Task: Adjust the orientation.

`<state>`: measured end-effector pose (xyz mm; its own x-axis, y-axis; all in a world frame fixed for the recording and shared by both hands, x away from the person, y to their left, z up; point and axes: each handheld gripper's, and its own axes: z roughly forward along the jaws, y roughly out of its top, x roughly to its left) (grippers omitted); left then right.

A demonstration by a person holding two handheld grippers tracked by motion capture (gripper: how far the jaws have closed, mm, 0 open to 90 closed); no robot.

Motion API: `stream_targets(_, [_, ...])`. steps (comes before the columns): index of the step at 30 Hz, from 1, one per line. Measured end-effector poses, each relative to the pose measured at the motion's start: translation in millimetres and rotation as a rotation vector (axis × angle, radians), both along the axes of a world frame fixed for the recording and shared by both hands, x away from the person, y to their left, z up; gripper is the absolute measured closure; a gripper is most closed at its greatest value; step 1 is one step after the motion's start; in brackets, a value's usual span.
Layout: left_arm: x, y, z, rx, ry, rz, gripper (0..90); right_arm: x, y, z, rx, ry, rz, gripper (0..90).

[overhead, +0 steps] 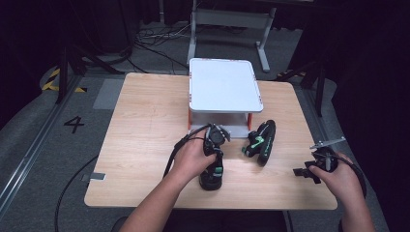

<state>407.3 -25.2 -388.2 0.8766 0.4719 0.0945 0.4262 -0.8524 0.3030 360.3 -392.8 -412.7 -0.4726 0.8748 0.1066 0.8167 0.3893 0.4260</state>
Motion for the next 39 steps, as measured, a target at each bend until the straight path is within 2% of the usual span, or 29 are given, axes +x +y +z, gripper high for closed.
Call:
stream_targets(4, [1.8, -6.8, 1.3, -0.013, 0.001, -0.013, 73.5, -1.5, -2.1, 1.6, 0.004, -0.004, -0.008, 33.6])
stream_targets(10, [0.9, -10.5, -4.3, 0.014, -0.005, -0.042, 72.3, -0.7, -0.7, -0.8, 0.001, 0.001, 0.001, 33.6])
stream_targets(11, [0.2, -10.3, -4.2, 0.012, 0.008, -0.046, 71.3, -0.5, -0.5, -0.5, 0.001, 0.0, 0.005, 33.6])
stream_targets(14, [-1.5, -7.2, -1.7, -0.026, 0.004, -0.008, 49.4, -0.5, 0.3, 2.5, 0.002, -0.011, 0.005, 33.5])
stream_targets(15, [-2.2, -5.8, 0.1, -0.032, 0.012, 0.004, 45.4, -0.3, 0.6, 3.1, 0.002, -0.011, 0.004, 33.5])
stream_targets(17, [-5.5, -2.2, 4.0, -0.057, 0.015, 0.005, 43.7, 0.3, 1.5, 3.6, 0.003, -0.013, 0.008, 33.5])
stream_targets(19, [-9.6, 3.3, 9.7, -0.091, 0.011, 0.009, 35.7, 1.4, 3.5, 3.7, -0.001, -0.014, 0.016, 33.5])
stream_targets(21, [-13.3, 10.5, 17.8, -0.099, 0.013, 0.009, 33.5, 2.1, 5.8, 4.0, 0.0, -0.013, 0.023, 33.4])
stream_targets(23, [-16.8, 18.4, 26.1, -0.095, -0.003, 0.019, 33.0, 3.1, 7.9, 4.3, -0.002, -0.016, 0.025, 33.4])
stream_targets(26, [-21.7, 34.7, 37.5, -0.097, -0.02, 0.063, 31.7, 5.5, 11.4, 5.2, 0.0, -0.031, 0.041, 34.0])
stream_targets(29, [-27.7, 57.6, 45.2, -0.086, -0.037, 0.126, 30.0, 6.9, 17.4, 9.2, 0.004, -0.068, 0.06, 34.2])
stream_targets(31, [-29.9, 71.6, 48.1, -0.103, -0.04, 0.158, 29.8, 7.9, 21.1, 11.9, 0.007, -0.079, 0.074, 36.2])
stream_targets(34, [-30.7, 91.7, 46.2, -0.122, -0.03, 0.204, 28.8, 11.7, 26.0, 14.3, 0.03, -0.09, 0.083, 36.1])
stream_targets(36, [-31.2, 105.7, 41.8, -0.124, -0.03, 0.255, 28.8, 14.5, 30.5, 15.0, 0.041, -0.08, 0.094, 35.2])
stream_targets(39, [-32.5, 128.5, 31.2, -0.117, -0.038, 0.364, 25.0, 17.8, 37.2, 15.3, 0.047, -0.067, 0.1, 32.8])
